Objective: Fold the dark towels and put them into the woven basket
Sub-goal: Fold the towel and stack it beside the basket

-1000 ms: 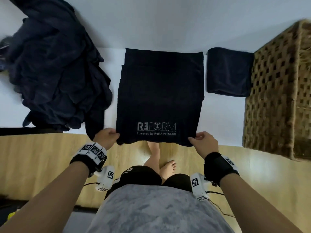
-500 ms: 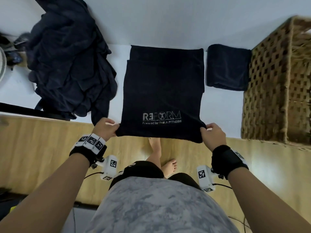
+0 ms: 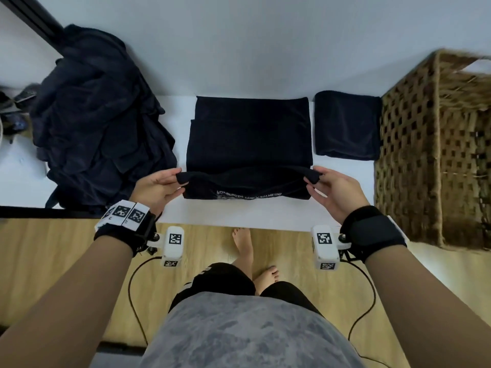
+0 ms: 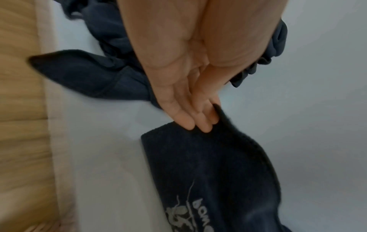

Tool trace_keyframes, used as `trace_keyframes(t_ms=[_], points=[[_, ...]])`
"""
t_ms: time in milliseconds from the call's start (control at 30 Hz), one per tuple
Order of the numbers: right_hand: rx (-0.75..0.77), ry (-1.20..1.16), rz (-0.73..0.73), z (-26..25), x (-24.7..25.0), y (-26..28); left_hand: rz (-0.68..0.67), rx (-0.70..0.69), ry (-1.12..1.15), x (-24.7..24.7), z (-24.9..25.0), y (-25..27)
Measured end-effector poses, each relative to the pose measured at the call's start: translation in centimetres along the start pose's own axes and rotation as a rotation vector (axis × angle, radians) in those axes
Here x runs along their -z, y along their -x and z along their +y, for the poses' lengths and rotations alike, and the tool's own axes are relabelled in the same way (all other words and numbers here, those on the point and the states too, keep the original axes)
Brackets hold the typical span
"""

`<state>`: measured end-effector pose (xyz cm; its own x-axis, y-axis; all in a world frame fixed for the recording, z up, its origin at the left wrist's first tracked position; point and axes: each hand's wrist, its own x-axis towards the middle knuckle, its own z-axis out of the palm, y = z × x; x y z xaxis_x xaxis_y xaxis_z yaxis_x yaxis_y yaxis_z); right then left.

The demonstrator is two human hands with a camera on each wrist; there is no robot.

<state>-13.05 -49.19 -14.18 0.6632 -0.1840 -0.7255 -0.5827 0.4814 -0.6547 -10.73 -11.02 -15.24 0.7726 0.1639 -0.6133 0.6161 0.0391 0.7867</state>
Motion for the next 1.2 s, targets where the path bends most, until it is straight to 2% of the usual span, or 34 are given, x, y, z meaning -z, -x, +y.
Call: trace_keyframes(t_ms=[167, 267, 433, 567, 633, 733, 833, 967, 1200], points=[[0.057, 0.097, -0.031, -2.9, -1.6, -2.6, 0.129, -0.055, -0.007, -2.2, 3.1, -3.7], [0.109, 0.141, 0.039, -4.6, -3.1, -4.6, 0.173, -0.099, -0.006, -4.0, 4.9, -6.8], [0.194, 0.338, 0.211, -7.5, -5.4, -9.2, 0.261, -0.282, -0.194, -6.7, 7.4, -12.0], [0.291, 0.570, 0.302, -9.2, -6.9, -13.3, 0.364, -0.281, -0.370, -7.8, 8.5, -16.5], [0.354, 0.731, 0.311, -9.6, -7.4, -15.3, 0.399, -0.251, -0.545, -7.8, 8.5, -18.6], [0.428, 1.017, 0.306, -9.7, -8.0, -17.6, 0.376, -0.200, -0.664, -8.0, 8.4, -21.3], [0.451, 1.260, 0.361, -9.5, -8.4, -19.2, 0.369, -0.187, -0.746, -8.3, 8.1, -23.0], [0.410, 1.404, 0.363, -9.4, -9.4, -20.2, 0.347, -0.193, -0.790, -8.3, 8.0, -24.1], [0.374, 1.493, 0.293, -8.9, -11.0, -21.1, 0.234, -0.168, -0.657, -8.6, 8.6, -24.4]])
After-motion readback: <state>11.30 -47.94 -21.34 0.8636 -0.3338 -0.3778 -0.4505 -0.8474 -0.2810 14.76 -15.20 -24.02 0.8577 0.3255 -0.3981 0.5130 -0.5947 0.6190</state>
